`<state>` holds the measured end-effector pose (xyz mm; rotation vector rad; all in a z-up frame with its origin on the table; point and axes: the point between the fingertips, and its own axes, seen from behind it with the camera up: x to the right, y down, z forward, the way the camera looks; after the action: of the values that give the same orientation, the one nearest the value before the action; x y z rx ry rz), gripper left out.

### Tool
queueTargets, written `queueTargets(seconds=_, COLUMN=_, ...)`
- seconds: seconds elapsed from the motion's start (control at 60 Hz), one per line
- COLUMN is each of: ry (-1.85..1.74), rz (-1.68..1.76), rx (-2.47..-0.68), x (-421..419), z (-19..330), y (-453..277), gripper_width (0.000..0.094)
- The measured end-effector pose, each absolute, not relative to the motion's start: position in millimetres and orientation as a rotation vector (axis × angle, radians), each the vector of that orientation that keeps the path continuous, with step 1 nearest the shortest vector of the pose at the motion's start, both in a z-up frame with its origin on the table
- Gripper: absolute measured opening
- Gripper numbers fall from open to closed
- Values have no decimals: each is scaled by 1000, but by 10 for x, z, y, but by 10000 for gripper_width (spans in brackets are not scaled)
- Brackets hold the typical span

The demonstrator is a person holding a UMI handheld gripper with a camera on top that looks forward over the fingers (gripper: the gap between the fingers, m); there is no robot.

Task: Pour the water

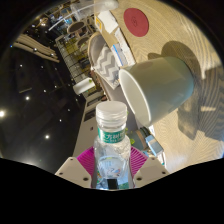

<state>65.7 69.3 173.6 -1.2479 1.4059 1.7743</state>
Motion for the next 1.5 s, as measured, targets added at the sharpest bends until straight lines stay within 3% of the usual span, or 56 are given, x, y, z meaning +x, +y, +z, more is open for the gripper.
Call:
queueTargets(seconds=0.117, ry=1389, rz=1756, rx=-1313, x=659, z=1691, y=638, gripper_width=417)
queueTargets(seconds=0.25, ry=1203, rz=1579, rx=-1519, x=710, z=1714, y=652, gripper_width=415)
queueTargets(seconds=0.4, ry=778, rz=1087, rx=-1772, x=1161, z=1920, y=655, gripper_width=419)
queueTargets(seconds=0.583, ry=359, rz=450, rx=-1850, x=2094, z=2078, y=695, gripper_width=422)
queueTargets(seconds=0.783, ry=86, rz=29, rx=-1929, x=2845, z=1460, y=852, gripper_width=422)
queueTargets(seconds=0.95, ry=35, rz=-30, rx=-2009, x=3049, z=830, y=916, gripper_width=421)
queueTargets(seconds=1.183, ry=48, rz=-7, rx=-2079, x=3206, z=288, y=822, gripper_width=432)
queueTargets(seconds=1.433, ry=76, rz=2, rx=-2049, x=3206, z=259, y=819, gripper_width=505)
queueTargets(seconds=1.5, ry=84, rz=-16, rx=-2117, x=3239, z=130, y=754, gripper_width=586)
